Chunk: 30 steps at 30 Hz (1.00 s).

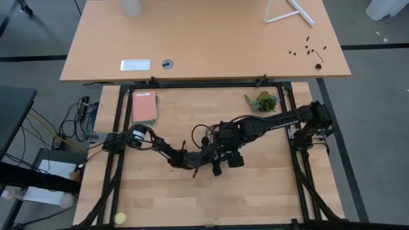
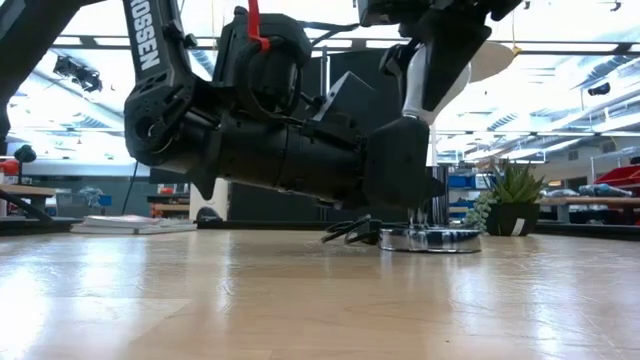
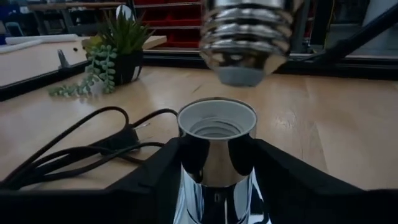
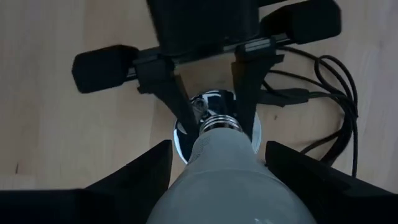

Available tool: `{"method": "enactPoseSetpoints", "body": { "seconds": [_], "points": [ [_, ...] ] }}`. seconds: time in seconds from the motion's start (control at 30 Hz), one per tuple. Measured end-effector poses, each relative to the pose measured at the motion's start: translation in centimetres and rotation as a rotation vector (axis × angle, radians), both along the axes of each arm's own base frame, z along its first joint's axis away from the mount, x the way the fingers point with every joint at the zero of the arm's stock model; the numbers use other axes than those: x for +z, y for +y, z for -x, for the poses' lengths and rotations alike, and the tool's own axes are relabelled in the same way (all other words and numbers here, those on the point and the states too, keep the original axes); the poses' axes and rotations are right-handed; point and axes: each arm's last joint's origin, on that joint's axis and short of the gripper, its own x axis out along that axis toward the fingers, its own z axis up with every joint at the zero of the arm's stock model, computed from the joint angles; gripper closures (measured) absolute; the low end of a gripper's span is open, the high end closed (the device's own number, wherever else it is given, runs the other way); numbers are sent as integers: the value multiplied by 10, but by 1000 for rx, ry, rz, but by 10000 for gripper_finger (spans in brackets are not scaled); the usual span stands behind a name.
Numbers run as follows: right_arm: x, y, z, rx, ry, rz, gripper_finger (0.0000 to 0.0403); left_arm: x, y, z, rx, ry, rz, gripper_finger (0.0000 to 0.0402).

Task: Screw lightbulb
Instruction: Insert the white lightbulb into the silver lamp

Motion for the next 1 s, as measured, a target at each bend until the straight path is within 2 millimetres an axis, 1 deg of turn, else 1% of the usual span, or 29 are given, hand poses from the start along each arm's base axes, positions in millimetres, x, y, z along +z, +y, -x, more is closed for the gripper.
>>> {"method": "enactPoseSetpoints", "body": {
  "seconds": [0.1, 0.17, 0.4, 0.5, 0.6, 0.77, 0.87, 1.0],
  "points": [
    [0, -1, 0, -16, -1, -6, 139, 0, 0, 0, -5, -3, 12, 214],
    [0, -1, 0, -19, 1, -15, 139, 0, 0, 0, -8, -3, 14, 205],
    [0, 0, 0, -30, 7, -26, 142, -1, -1, 0, -26, -13, 51, 138],
    [0, -1, 0, -31, 7, -27, 139, -1, 4, -1, -15, -23, 81, 123],
    [0, -1, 0, -32, 7, -27, 138, 2, 5, -1, -13, -47, 78, 126],
    [0, -1, 0, -30, 6, -27, 141, 3, 4, -2, -27, -49, 57, 147],
    [0, -1, 0, -30, 5, -27, 139, 4, 4, -8, -37, -64, 48, 157],
    [-2, -2, 0, -37, 5, -28, 137, -6, 2, -19, -47, -46, 32, 163]
  ]
}}
